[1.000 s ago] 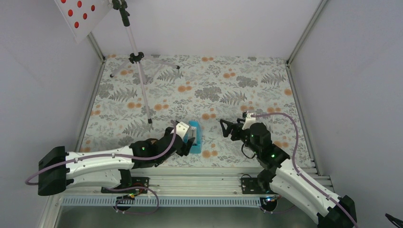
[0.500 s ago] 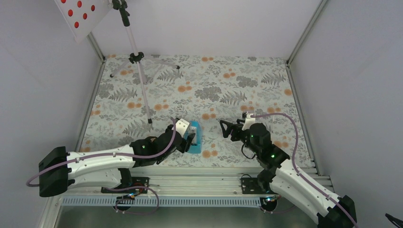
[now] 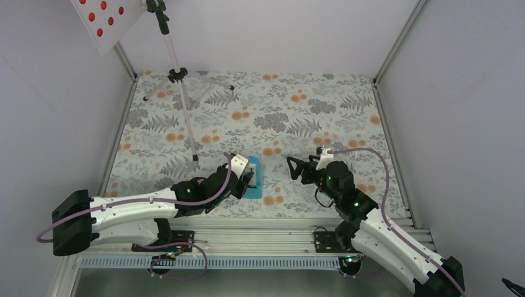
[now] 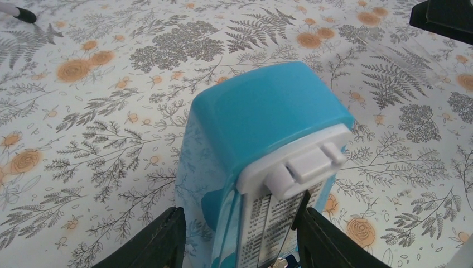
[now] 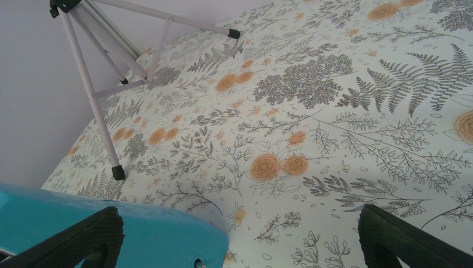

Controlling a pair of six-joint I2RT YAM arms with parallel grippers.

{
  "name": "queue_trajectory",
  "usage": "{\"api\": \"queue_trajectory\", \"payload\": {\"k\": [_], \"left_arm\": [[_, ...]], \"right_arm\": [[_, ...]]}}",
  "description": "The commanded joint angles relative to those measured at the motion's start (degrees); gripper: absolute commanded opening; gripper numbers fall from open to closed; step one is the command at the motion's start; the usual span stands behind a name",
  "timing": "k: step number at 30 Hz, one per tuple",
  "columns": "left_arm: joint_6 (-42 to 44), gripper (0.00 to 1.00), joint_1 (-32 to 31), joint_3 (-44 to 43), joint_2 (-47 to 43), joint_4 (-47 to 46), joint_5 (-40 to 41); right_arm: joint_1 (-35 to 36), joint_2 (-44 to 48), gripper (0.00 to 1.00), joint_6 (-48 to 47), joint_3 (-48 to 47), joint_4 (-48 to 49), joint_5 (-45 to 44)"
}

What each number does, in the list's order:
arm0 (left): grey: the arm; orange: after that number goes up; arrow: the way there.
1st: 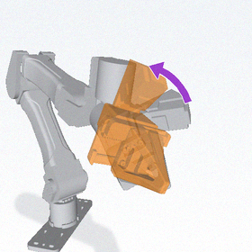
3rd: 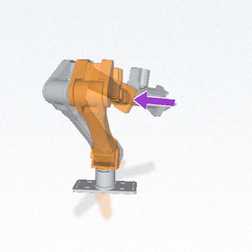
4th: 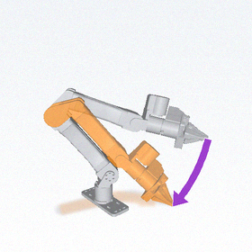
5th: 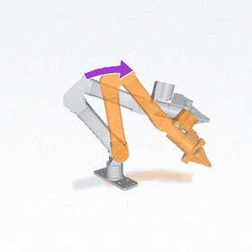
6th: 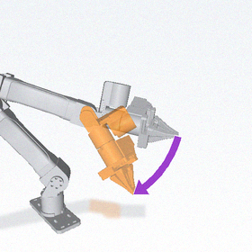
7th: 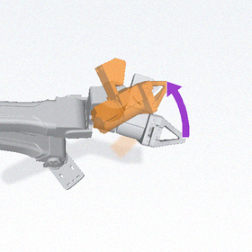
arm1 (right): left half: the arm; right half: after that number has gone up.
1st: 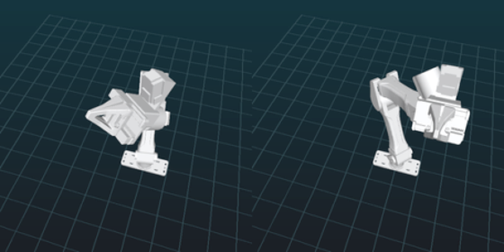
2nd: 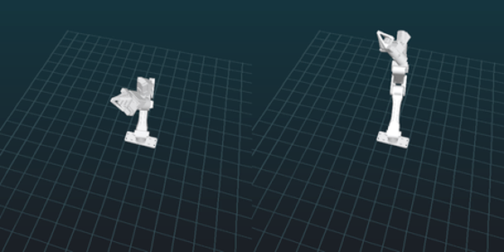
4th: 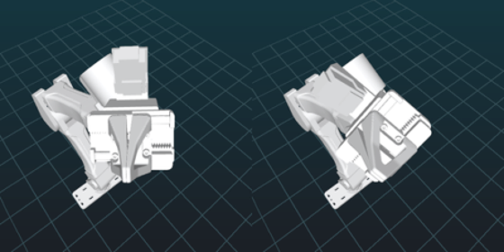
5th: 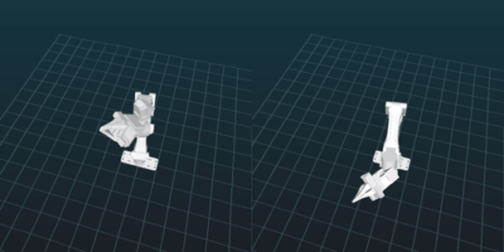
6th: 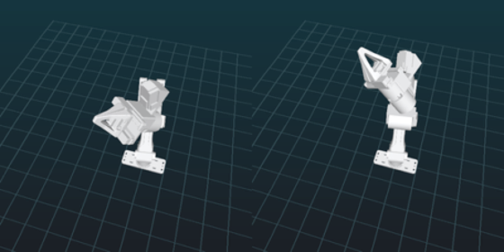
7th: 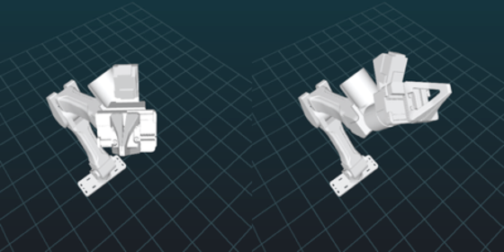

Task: Pack up the instrument practice props

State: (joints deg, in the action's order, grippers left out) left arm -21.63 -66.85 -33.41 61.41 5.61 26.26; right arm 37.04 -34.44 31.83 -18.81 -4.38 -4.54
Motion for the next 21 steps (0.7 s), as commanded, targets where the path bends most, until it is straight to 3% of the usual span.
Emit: {"api": "queue_trajectory", "payload": {"k": [1, 14, 16, 21], "left_arm": [[0.0, 0.48, 0.5, 0.4, 0.2, -1.2, 0.4], [-0.1, 0.36, 0.5, 0.6, 0.2, -1.9, -0.2], [-0.4, 0.43, 0.4, 0.5, 0.5, -1.8, -0.3], [-1.9, 0.78, 0.5, 0.2, 0.1, -1.2, -1.4]], "right_arm": [[-0.3, 0.5, 1.00, 1.1, 1.1, 0.2, 0.3], [-0.3, 0.6, 1.00, 1.0, 1.3, 0.1, 0.0], [-0.3, 0.7, 1.00, 1.0, 1.1, -0.1, -0.1], [-0.3, 1.1, 1.00, 0.4, -1.2, -2.9, -1.4]]}}
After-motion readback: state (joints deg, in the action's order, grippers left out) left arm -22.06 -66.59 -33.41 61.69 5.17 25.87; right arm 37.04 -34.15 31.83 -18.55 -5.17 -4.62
